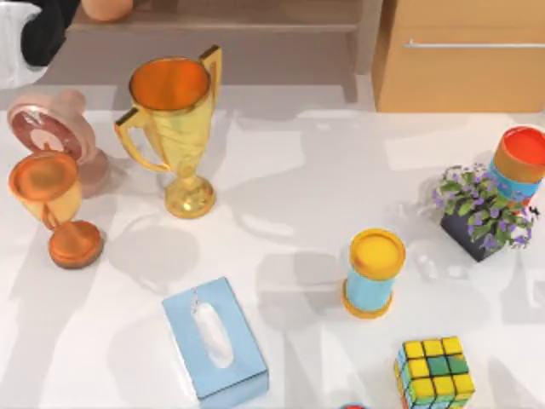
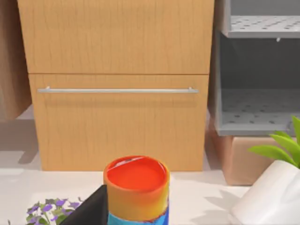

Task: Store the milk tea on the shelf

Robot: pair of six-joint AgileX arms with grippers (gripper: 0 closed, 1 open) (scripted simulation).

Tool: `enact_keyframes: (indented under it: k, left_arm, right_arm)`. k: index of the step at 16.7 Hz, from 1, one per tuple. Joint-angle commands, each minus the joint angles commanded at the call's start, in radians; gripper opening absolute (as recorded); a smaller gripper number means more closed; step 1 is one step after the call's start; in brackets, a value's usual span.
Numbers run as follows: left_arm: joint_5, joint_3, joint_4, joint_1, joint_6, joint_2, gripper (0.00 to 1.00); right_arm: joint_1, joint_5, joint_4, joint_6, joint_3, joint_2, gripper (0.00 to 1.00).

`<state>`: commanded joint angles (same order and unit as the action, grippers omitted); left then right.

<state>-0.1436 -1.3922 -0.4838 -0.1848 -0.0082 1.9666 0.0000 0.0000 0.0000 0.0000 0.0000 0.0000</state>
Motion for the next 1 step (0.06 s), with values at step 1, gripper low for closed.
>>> enact_keyframes:
  k: [1]
  left_arm:
    - [0.0, 0.0, 0.0, 0.0, 0.0, 0.0, 1.0]
  right_arm:
    - [0.0, 0.0, 0.0, 0.0, 0.0, 0.0, 1.0]
